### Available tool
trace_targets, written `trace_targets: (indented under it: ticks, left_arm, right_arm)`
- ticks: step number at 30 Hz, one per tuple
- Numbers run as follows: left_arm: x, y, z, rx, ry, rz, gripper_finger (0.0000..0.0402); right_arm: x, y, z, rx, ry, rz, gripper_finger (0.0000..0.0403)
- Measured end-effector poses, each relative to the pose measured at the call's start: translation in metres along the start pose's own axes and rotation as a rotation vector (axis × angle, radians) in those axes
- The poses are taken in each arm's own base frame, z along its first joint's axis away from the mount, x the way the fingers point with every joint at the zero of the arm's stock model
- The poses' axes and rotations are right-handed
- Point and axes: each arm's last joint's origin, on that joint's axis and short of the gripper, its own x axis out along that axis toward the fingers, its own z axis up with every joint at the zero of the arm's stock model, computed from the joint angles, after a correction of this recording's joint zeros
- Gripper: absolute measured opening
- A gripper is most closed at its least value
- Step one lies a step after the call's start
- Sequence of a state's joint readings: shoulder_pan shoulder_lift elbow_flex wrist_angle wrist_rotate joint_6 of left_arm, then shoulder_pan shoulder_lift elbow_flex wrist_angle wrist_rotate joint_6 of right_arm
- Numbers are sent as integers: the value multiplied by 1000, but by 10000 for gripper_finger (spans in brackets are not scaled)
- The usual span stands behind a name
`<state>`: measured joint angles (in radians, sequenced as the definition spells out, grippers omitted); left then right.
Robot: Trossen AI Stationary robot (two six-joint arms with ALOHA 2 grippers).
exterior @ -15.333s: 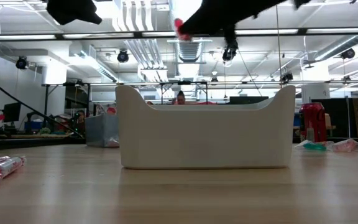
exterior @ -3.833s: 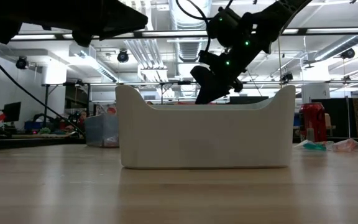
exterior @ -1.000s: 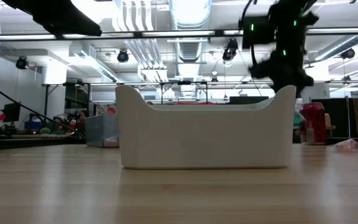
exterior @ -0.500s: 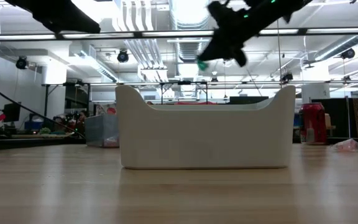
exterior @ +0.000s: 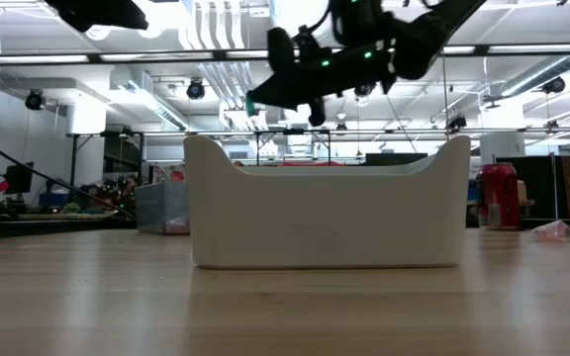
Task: Sort candy
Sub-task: Put the blue gummy into the black bin
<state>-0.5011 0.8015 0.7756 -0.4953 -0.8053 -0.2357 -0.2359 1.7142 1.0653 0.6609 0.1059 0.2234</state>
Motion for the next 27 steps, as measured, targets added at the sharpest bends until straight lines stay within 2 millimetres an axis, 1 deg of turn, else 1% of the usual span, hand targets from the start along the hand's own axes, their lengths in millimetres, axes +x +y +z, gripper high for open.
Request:
trace_targets:
  ticks: [7,13,19,27]
  left_arm:
    - [-8,8,2,-35,-13,-3,77]
    - [-10,12,-2,-48,-4,-2,77]
    - [-11,12,-2,-51,-7,-3,77]
    - [-11,12,-3,-45,-1,-2,77]
  right_arm:
    - [40,2,-1,-38,-7,-3,12]
    - [67,0,-8,-43,3,-13,12]
    - [90,-9,-27,-44,28,-40,12]
    - [109,-17,-49,0,52,-74,13]
